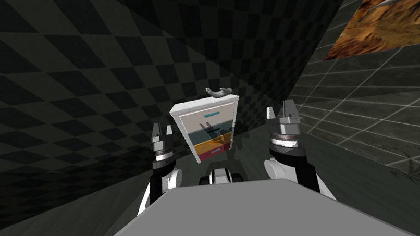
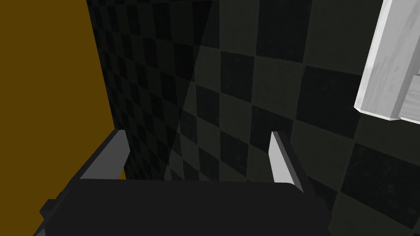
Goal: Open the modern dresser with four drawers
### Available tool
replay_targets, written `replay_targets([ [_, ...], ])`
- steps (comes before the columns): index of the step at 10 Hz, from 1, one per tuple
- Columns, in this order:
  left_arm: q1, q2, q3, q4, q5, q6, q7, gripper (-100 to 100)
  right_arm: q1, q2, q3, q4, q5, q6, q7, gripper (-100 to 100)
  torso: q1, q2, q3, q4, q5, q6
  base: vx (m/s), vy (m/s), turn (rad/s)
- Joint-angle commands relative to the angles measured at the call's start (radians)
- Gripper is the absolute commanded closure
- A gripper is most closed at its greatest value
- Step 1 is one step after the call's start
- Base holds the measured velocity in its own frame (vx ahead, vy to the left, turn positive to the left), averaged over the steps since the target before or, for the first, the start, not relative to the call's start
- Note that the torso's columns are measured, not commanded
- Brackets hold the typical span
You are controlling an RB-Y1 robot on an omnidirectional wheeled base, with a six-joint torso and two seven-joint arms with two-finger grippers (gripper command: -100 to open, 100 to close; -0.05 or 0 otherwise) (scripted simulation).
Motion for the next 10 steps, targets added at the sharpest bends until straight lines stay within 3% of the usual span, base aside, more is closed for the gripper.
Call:
replay_targets([
  [1, -0.004, 0.057, 0.005, -0.002, 0.007, 0.035, 0.001, -100, 0.0, 0.0, 0.0, 0.0, 0.0, 0.0, 0.0, 0, 0.0, 0.003, -0.004, 0.003, 0.0, 0.0, 0.026, -0.058, 0.022],
  [5, -0.012, 0.103, 0.015, -0.002, 0.024, 0.113, 0.002, -100, 0.0, 0.0, 0.0, 0.0, 0.0, 0.0, 0.0, 0, 0.0, 0.004, -0.006, 0.004, 0.0, 0.0, 0.056, -0.072, 0.032],
  [10, -0.025, 0.123, 0.03, -0.002, 0.048, 0.227, 0.003, -100, 0.0, 0.0, 0.0, 0.0, 0.0, 0.0, 0.0, 0, 0.001, 0.005, -0.005, 0.004, 0.0, 0.0, 0.055, -0.08, 0.036],
])
